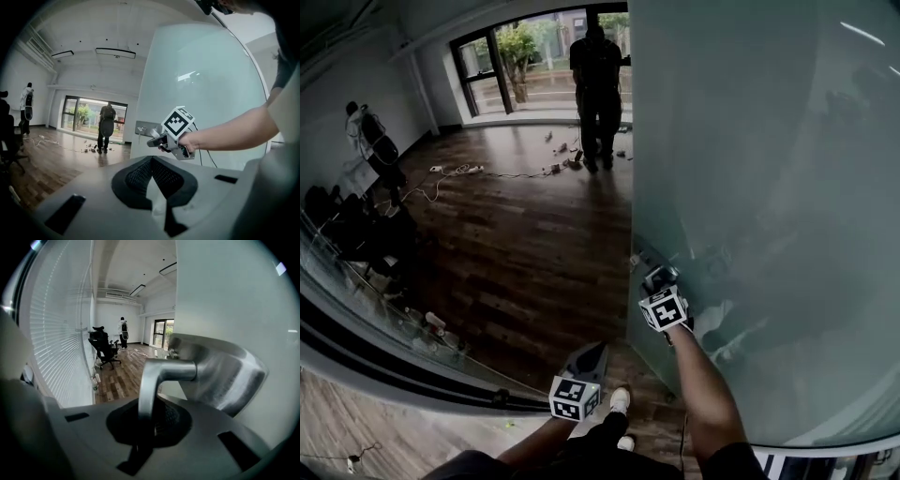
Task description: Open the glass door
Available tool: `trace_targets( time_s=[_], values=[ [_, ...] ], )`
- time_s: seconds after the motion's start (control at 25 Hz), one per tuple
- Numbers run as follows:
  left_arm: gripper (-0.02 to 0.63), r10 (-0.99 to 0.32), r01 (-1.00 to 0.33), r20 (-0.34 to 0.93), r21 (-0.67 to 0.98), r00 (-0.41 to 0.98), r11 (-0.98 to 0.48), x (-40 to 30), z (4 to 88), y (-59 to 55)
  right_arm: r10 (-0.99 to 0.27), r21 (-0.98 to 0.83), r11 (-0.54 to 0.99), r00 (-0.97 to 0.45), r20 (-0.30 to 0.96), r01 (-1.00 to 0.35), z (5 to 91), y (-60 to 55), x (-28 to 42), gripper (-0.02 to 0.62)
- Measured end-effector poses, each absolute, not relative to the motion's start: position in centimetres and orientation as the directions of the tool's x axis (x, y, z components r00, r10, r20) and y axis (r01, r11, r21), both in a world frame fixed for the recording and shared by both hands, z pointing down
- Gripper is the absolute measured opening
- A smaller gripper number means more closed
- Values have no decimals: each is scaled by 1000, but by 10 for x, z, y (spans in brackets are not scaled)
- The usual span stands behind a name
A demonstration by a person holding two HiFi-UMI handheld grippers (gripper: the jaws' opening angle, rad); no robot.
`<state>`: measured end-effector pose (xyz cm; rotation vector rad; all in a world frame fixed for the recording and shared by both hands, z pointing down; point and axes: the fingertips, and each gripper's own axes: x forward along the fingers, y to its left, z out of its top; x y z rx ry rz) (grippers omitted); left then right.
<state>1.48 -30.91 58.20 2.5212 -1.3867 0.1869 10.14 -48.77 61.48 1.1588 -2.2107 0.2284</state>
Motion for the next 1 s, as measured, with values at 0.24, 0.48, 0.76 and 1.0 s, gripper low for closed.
trace_targets(
  time_s=[0.24, 0.48, 0.76, 1.0],
  values=[
    [6, -792, -826, 236, 166, 564, -539, 43, 591, -384, -718, 121, 520, -357, 597, -845, 620, -550, 164, 17],
    [6, -764, -795, 219, 154, 607, -587, 69, 569, -465, -743, 92, 454, -319, 589, -886, 620, -619, 232, 15],
    [6, -738, -766, 207, 170, 643, -620, 80, 574, -521, -774, 77, 328, -221, 593, -942, 613, -666, 314, 15],
    [6, -725, -761, 232, 174, 649, -625, 99, 592, -544, -780, 67, 231, -144, 610, -971, 630, -706, 400, 15]
  ],
)
